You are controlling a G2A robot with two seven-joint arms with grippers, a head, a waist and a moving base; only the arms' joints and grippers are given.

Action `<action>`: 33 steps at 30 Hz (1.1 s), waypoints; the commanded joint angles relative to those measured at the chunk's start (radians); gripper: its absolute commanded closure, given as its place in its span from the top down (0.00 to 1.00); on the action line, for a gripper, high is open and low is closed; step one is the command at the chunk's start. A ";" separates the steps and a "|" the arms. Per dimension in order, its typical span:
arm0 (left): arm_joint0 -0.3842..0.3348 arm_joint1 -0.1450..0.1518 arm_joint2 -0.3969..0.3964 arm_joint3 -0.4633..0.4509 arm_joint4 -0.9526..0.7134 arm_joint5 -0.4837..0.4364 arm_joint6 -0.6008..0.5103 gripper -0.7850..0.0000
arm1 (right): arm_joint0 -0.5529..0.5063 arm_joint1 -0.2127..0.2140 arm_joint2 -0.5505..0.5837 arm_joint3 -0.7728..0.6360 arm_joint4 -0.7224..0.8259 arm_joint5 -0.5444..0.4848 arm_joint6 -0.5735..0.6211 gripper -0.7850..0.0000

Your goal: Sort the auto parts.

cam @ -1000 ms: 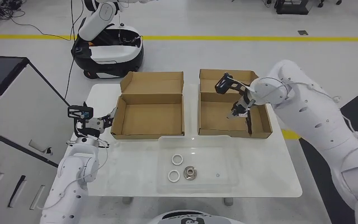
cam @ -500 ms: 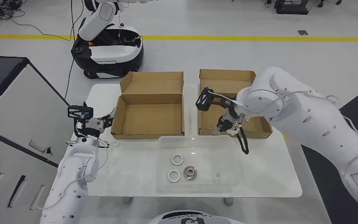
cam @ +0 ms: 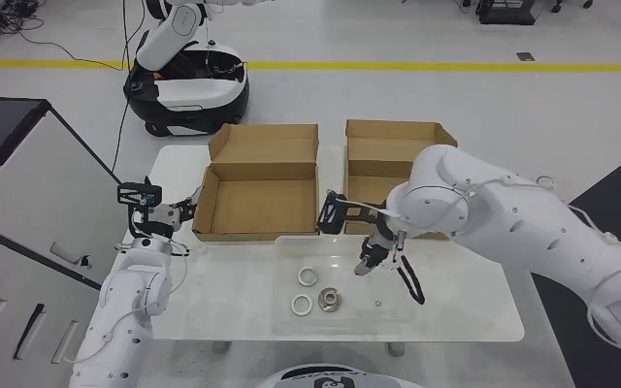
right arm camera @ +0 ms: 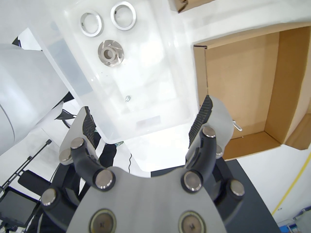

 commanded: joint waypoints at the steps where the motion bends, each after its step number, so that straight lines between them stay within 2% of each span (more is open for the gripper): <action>1: 0.000 0.000 0.000 0.000 0.000 0.000 0.000 1.00 | 0.001 -0.001 -0.017 -0.008 -0.001 -0.017 0.000 1.00; 16: 0.000 0.000 0.000 0.000 0.000 0.000 0.000 1.00 | 0.075 0.020 -0.179 -0.036 -0.002 -0.154 0.000 1.00; 24: 0.000 0.000 0.000 0.000 0.000 0.000 0.000 1.00 | 0.109 0.022 -0.249 -0.028 -0.009 -0.144 0.000 1.00; 33: 0.000 0.000 0.000 0.000 0.000 0.000 0.000 1.00 | 0.044 0.011 -0.249 -0.018 -0.051 -0.138 0.000 1.00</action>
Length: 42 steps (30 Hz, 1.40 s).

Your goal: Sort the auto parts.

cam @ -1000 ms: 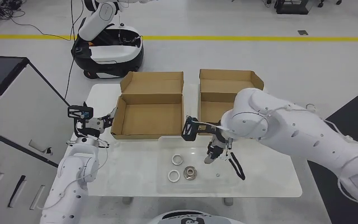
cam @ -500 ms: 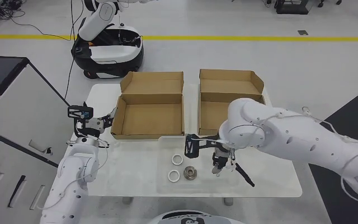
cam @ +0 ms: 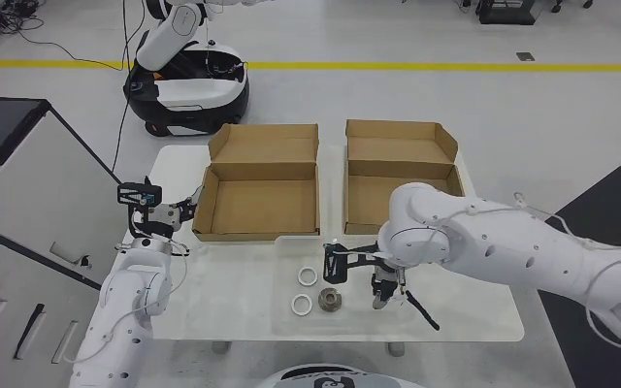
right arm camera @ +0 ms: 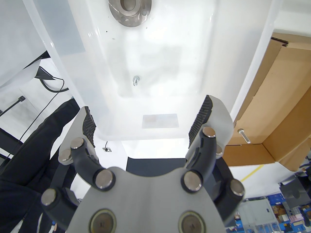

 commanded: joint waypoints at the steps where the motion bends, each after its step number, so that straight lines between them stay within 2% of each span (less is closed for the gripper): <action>1: 0.000 0.000 0.000 0.000 0.000 0.000 0.000 1.00 | -0.014 -0.002 0.000 0.001 -0.009 0.002 0.000 0.98; 6: 0.000 0.000 0.000 0.000 0.000 0.000 0.000 1.00 | -0.043 -0.003 0.000 0.013 -0.045 0.002 0.000 0.83; 14: 0.000 0.000 0.000 0.000 0.000 0.000 0.000 1.00 | -0.107 0.008 0.000 0.030 -0.087 -0.006 0.000 0.73; 20: 0.000 0.000 0.000 0.000 0.000 0.000 0.000 1.00 | -0.139 0.017 0.000 0.031 -0.109 -0.004 0.000 0.62; 23: 0.000 0.000 0.000 0.000 0.000 0.000 0.000 1.00 | -0.146 0.018 0.000 0.027 -0.116 0.001 0.000 0.49; 42: 0.000 0.000 0.000 0.000 0.000 0.000 0.000 1.00 | -0.188 -0.005 0.003 0.052 -0.149 0.014 -0.003 0.39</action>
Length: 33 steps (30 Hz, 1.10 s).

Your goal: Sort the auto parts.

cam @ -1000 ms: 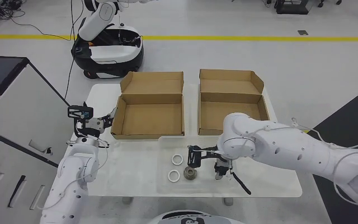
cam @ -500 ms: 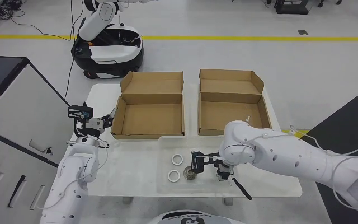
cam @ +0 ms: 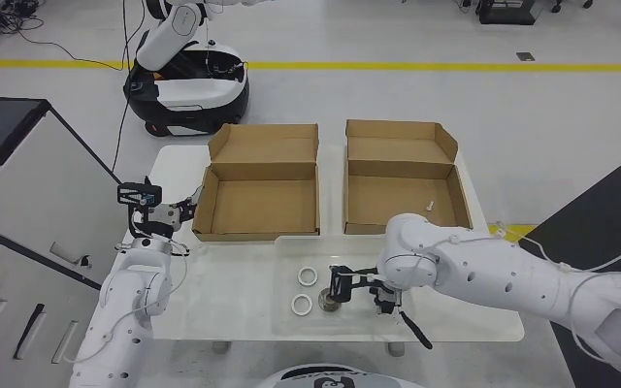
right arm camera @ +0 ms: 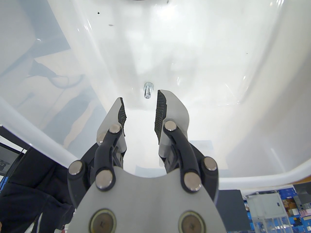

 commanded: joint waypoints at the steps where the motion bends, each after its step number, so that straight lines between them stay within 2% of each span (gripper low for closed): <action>1: 0.000 0.000 0.000 0.000 0.000 0.000 0.000 1.00 | -0.004 -0.005 0.000 0.006 -0.003 0.000 0.001 0.39; 20: 0.000 0.000 0.000 0.000 0.000 0.000 0.000 1.00 | -0.026 -0.045 -0.003 0.063 -0.029 0.010 0.003 0.34; 33: 0.000 0.000 0.000 0.000 0.000 0.000 0.000 1.00 | -0.031 -0.055 -0.003 0.082 -0.034 0.023 0.003 0.24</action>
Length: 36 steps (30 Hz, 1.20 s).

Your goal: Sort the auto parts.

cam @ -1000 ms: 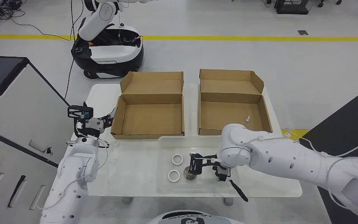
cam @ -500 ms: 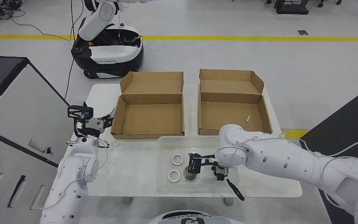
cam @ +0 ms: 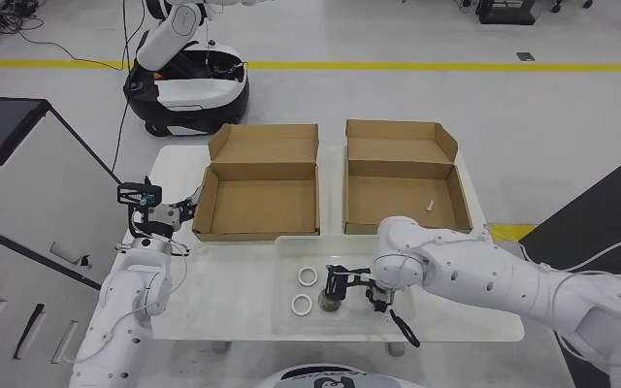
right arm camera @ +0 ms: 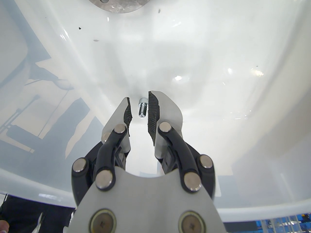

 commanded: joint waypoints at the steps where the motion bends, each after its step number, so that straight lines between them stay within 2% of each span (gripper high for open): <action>1: 0.000 0.000 0.000 0.000 0.000 0.000 0.000 1.00 | 0.003 0.001 0.000 -0.003 0.002 0.005 0.000 0.23; 8: 0.000 0.000 0.000 0.000 0.000 0.000 0.000 1.00 | 0.001 0.007 0.000 -0.007 0.002 0.015 0.000 0.16; 11: 0.000 0.000 0.000 0.000 0.000 0.000 0.000 1.00 | -0.006 0.008 0.000 -0.006 0.002 0.021 0.000 0.09; 12: 0.000 0.000 0.000 0.000 0.000 0.000 0.000 1.00 | -0.008 0.009 0.000 -0.005 0.001 0.021 0.000 0.01; 13: 0.000 0.000 0.000 0.000 0.000 0.000 0.000 1.00 | -0.009 0.009 0.000 -0.004 -0.001 0.022 0.000 0.00; 23: 0.000 0.000 0.000 0.000 0.000 0.000 0.000 1.00 | 0.051 0.028 0.004 -0.046 0.043 0.066 0.000 0.00; 36: 0.000 0.000 0.000 0.000 0.000 0.000 0.000 1.00 | 0.290 0.085 0.015 -0.199 0.297 0.161 0.000 0.00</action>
